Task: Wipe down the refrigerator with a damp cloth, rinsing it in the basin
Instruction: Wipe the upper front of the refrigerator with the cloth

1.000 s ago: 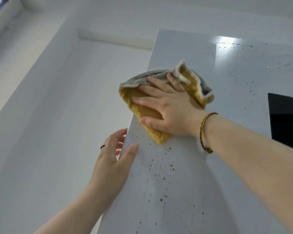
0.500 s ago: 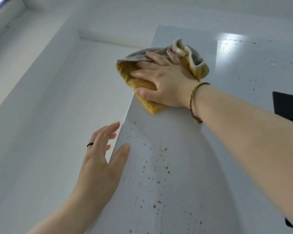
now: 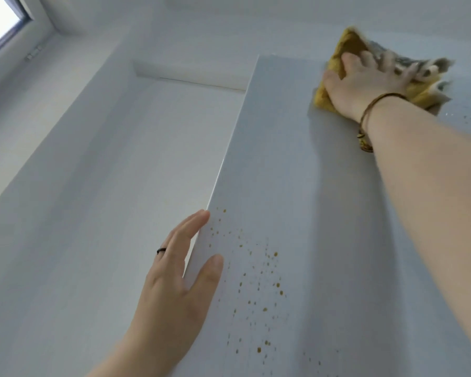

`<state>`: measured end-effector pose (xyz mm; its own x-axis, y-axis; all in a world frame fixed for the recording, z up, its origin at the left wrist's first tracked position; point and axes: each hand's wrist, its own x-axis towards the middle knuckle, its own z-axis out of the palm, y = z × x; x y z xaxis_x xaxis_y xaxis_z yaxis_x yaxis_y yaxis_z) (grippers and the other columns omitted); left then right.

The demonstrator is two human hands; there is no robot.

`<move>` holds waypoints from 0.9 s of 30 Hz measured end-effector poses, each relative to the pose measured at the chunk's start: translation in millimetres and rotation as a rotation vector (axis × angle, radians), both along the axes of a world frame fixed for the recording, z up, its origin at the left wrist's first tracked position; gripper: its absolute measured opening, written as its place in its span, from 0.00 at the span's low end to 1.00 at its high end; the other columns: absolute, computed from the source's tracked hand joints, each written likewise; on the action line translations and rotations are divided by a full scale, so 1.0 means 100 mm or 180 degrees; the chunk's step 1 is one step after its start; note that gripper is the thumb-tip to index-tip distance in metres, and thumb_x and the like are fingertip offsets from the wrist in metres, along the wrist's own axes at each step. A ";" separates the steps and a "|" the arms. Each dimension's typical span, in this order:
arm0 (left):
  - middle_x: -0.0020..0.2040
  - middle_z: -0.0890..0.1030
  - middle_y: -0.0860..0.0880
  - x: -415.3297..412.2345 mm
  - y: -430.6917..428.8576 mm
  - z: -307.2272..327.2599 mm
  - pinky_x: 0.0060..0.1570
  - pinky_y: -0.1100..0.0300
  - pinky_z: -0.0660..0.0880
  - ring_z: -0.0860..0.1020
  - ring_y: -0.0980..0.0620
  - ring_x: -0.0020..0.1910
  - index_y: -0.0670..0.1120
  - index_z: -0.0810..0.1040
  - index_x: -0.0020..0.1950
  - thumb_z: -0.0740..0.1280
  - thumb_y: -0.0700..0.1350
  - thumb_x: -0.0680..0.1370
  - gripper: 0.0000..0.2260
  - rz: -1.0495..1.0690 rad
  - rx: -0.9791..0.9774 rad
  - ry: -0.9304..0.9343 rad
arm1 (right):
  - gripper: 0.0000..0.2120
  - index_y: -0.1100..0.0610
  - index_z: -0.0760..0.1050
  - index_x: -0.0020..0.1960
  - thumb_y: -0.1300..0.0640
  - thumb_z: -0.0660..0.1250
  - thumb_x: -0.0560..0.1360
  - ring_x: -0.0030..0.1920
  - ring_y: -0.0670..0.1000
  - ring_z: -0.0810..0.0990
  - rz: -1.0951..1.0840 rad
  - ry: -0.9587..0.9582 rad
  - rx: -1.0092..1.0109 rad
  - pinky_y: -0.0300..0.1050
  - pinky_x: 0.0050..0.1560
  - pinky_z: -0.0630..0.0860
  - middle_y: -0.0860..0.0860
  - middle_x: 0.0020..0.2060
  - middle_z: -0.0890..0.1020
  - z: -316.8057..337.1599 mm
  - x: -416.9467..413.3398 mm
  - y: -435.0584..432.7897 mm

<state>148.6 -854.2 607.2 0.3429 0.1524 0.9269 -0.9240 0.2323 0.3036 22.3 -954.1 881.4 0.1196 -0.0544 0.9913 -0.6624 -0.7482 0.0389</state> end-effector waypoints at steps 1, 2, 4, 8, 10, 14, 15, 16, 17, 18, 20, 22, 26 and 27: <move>0.56 0.61 0.82 0.00 0.00 -0.01 0.47 0.88 0.55 0.60 0.84 0.54 0.82 0.58 0.51 0.54 0.64 0.60 0.22 0.0015 0.0002 -0.0020 | 0.25 0.52 0.52 0.75 0.44 0.43 0.80 0.75 0.57 0.44 0.0015 0.0131 -0.0117 0.66 0.70 0.39 0.51 0.75 0.51 -0.01 0.06 0.06; 0.57 0.62 0.81 0.01 -0.01 -0.01 0.47 0.88 0.56 0.60 0.84 0.54 0.81 0.60 0.53 0.54 0.64 0.60 0.22 0.0016 -0.0007 -0.0036 | 0.25 0.51 0.51 0.75 0.44 0.43 0.80 0.75 0.57 0.43 0.0051 0.0291 -0.0241 0.65 0.70 0.38 0.50 0.75 0.51 -0.03 0.12 0.13; 0.57 0.67 0.76 0.03 -0.01 -0.02 0.47 0.87 0.56 0.61 0.84 0.54 0.75 0.66 0.54 0.54 0.64 0.60 0.22 -0.0022 -0.0031 -0.0020 | 0.25 0.48 0.51 0.75 0.43 0.45 0.80 0.75 0.54 0.43 0.0141 0.0666 -0.0525 0.62 0.70 0.37 0.48 0.75 0.50 -0.12 0.23 0.27; 0.58 0.63 0.78 0.02 -0.01 -0.02 0.48 0.87 0.56 0.60 0.84 0.54 0.76 0.62 0.57 0.54 0.64 0.60 0.24 0.0037 -0.0031 -0.0095 | 0.24 0.45 0.53 0.74 0.42 0.49 0.79 0.75 0.49 0.43 0.0236 0.1417 -0.1251 0.55 0.72 0.35 0.46 0.75 0.51 -0.29 0.26 0.28; 0.58 0.58 0.79 0.03 -0.01 -0.03 0.48 0.87 0.55 0.59 0.84 0.54 0.71 0.66 0.57 0.54 0.64 0.61 0.24 0.0066 -0.0040 -0.0105 | 0.25 0.46 0.52 0.74 0.42 0.49 0.79 0.75 0.50 0.43 0.0112 0.1336 -0.1119 0.53 0.72 0.36 0.46 0.75 0.50 -0.18 0.12 0.17; 0.59 0.57 0.79 0.03 0.00 -0.04 0.48 0.88 0.55 0.58 0.84 0.55 0.74 0.65 0.56 0.53 0.65 0.60 0.23 0.0042 0.0032 -0.0040 | 0.27 0.49 0.50 0.75 0.41 0.45 0.79 0.75 0.55 0.43 0.0077 0.0266 0.0033 0.60 0.71 0.38 0.49 0.76 0.50 0.06 -0.12 -0.03; 0.59 0.56 0.79 0.03 0.00 -0.04 0.48 0.87 0.55 0.58 0.84 0.55 0.77 0.62 0.56 0.53 0.65 0.60 0.24 0.0044 0.0045 -0.0027 | 0.27 0.50 0.49 0.75 0.41 0.44 0.79 0.75 0.56 0.42 0.0111 0.0152 0.0167 0.61 0.71 0.38 0.50 0.76 0.50 0.08 -0.09 -0.04; 0.59 0.56 0.79 0.03 0.00 -0.03 0.48 0.87 0.55 0.58 0.84 0.55 0.80 0.57 0.55 0.53 0.65 0.60 0.24 0.0049 0.0067 -0.0019 | 0.27 0.51 0.49 0.75 0.41 0.44 0.79 0.75 0.57 0.42 0.0138 0.0105 0.0220 0.62 0.71 0.38 0.51 0.76 0.50 0.08 -0.05 -0.01; 0.59 0.56 0.79 0.02 0.00 -0.03 0.48 0.87 0.55 0.58 0.84 0.55 0.82 0.54 0.54 0.53 0.65 0.60 0.24 0.0058 0.0085 -0.0016 | 0.27 0.51 0.49 0.75 0.42 0.43 0.79 0.75 0.58 0.42 0.0156 0.0101 0.0201 0.63 0.70 0.38 0.51 0.76 0.50 0.06 0.01 0.04; 0.59 0.56 0.79 0.02 0.01 -0.03 0.48 0.87 0.55 0.58 0.84 0.55 0.83 0.53 0.53 0.53 0.65 0.60 0.24 0.0068 0.0094 -0.0020 | 0.27 0.51 0.49 0.75 0.42 0.43 0.79 0.75 0.58 0.42 0.0169 0.0140 0.0101 0.64 0.70 0.37 0.51 0.76 0.50 0.04 0.08 0.10; 0.59 0.56 0.80 0.03 0.00 -0.03 0.48 0.87 0.55 0.58 0.84 0.55 0.83 0.54 0.53 0.54 0.65 0.60 0.24 0.0075 0.0097 -0.0062 | 0.26 0.49 0.50 0.75 0.42 0.44 0.79 0.75 0.57 0.42 0.0212 0.0410 -0.0275 0.63 0.70 0.36 0.50 0.76 0.50 -0.03 0.24 0.27; 0.58 0.57 0.82 0.04 -0.01 -0.04 0.48 0.87 0.55 0.58 0.85 0.54 0.78 0.61 0.55 0.54 0.65 0.60 0.23 0.0094 0.0081 -0.0123 | 0.25 0.47 0.52 0.75 0.42 0.47 0.79 0.75 0.54 0.42 0.0245 0.0920 -0.0762 0.60 0.71 0.35 0.48 0.76 0.50 -0.19 0.41 0.43; 0.55 0.67 0.78 0.04 -0.01 -0.04 0.49 0.87 0.54 0.58 0.85 0.54 0.69 0.65 0.53 0.53 0.64 0.61 0.20 0.0091 0.0056 -0.0148 | 0.25 0.45 0.55 0.73 0.41 0.51 0.78 0.75 0.49 0.44 0.0346 0.1503 -0.1285 0.55 0.72 0.35 0.45 0.75 0.52 -0.32 0.45 0.45; 0.54 0.66 0.77 0.03 -0.01 -0.05 0.49 0.87 0.54 0.58 0.85 0.54 0.70 0.64 0.53 0.53 0.64 0.61 0.20 0.0104 0.0062 -0.0147 | 0.25 0.45 0.55 0.73 0.41 0.51 0.78 0.75 0.49 0.44 0.0317 0.1391 -0.1210 0.55 0.72 0.36 0.45 0.75 0.52 -0.28 0.39 0.40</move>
